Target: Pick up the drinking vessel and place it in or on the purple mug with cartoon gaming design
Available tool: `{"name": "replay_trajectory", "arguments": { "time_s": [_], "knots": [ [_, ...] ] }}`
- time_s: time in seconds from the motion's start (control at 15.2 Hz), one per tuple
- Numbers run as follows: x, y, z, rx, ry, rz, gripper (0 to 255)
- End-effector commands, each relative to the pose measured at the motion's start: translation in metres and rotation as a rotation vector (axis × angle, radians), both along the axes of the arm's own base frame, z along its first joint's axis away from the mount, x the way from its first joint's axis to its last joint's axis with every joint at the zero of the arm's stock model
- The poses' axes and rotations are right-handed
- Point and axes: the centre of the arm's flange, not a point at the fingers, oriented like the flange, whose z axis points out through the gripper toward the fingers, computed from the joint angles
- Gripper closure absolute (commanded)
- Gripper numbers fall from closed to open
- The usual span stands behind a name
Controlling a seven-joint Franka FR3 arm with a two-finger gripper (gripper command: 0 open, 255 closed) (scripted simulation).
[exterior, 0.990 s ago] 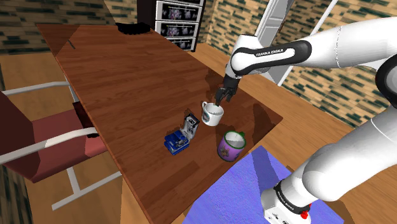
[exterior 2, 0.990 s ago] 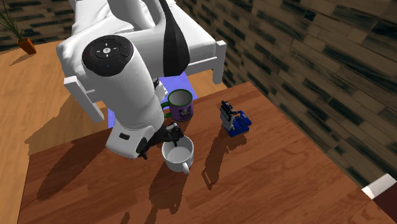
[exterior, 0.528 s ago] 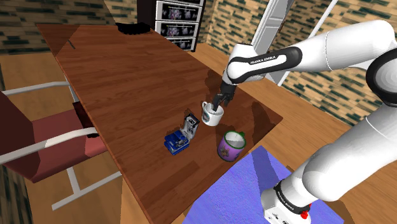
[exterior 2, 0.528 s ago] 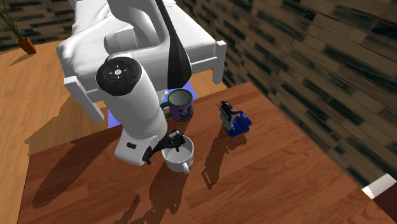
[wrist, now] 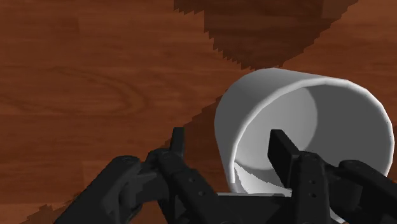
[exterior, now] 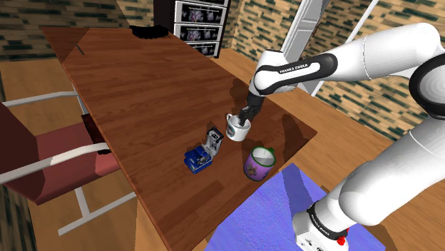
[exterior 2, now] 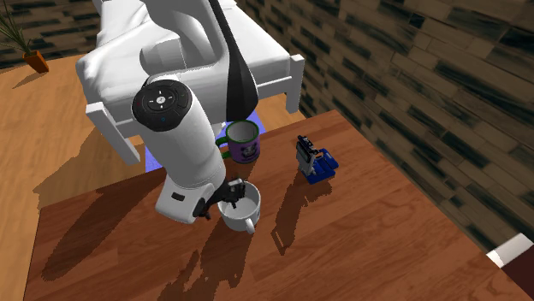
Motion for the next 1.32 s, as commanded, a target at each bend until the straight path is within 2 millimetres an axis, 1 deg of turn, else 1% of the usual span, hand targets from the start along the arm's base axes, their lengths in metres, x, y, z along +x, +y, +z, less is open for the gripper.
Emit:
{"name": "replay_trajectory", "arguments": {
  "time_s": [0.0, 0.53, 1.25],
  "knots": [
    [0.000, 0.000, 0.000, 0.000, 0.000, 0.000, 255],
    [0.000, 0.000, 0.000, 0.000, 0.000, 0.000, 255],
    [0.000, 0.000, 0.058, 0.000, 0.000, 0.000, 255]
  ]
}}
